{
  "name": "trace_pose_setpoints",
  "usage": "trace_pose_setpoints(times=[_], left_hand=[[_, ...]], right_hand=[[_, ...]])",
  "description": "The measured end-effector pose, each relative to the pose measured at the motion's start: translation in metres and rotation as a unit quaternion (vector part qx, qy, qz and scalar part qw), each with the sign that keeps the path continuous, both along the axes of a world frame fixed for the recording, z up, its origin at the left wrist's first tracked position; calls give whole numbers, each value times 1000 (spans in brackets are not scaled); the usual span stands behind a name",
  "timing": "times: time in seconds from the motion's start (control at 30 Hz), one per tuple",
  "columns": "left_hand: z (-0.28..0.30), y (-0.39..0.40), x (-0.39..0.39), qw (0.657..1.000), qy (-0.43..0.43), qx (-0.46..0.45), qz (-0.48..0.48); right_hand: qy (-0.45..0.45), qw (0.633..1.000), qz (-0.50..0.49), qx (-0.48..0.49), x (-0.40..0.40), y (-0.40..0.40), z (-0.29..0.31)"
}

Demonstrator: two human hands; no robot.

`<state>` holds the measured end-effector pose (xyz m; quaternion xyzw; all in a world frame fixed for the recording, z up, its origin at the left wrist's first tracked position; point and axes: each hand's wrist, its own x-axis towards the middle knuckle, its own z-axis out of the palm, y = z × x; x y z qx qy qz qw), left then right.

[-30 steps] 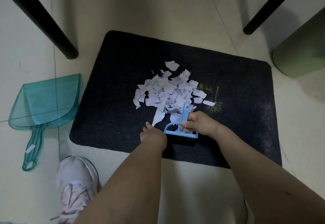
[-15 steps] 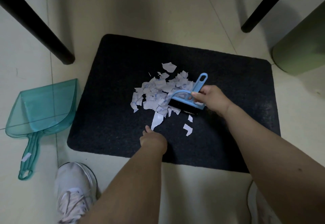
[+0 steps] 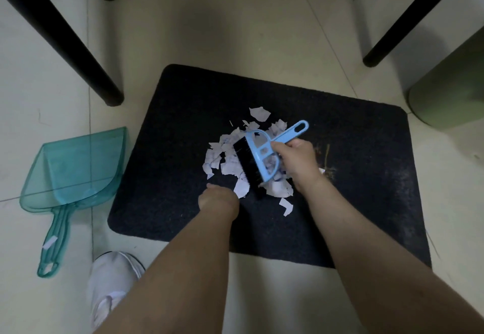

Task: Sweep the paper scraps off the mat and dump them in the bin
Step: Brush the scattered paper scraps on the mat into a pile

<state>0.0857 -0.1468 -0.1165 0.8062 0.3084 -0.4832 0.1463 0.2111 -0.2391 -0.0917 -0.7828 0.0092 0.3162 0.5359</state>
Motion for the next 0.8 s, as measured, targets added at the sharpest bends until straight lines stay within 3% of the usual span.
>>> trace_pose_setpoints(times=[0.17,0.37,0.63,0.8], left_hand=[[-15,27,-3,999,23,26,31],[-32,35,-12,997,70,-12,2],[-25,36,-4,998,60,-21,28],[-20,39,1,999,37,5,17]], right_hand=[[-1,1000,1,-17,-37,59,-25],[34,998,28,-44,-61,103,-46],[-79,985,13,-153,-37,80,-44],[-83,990,-54,-104,-22,64,-23]])
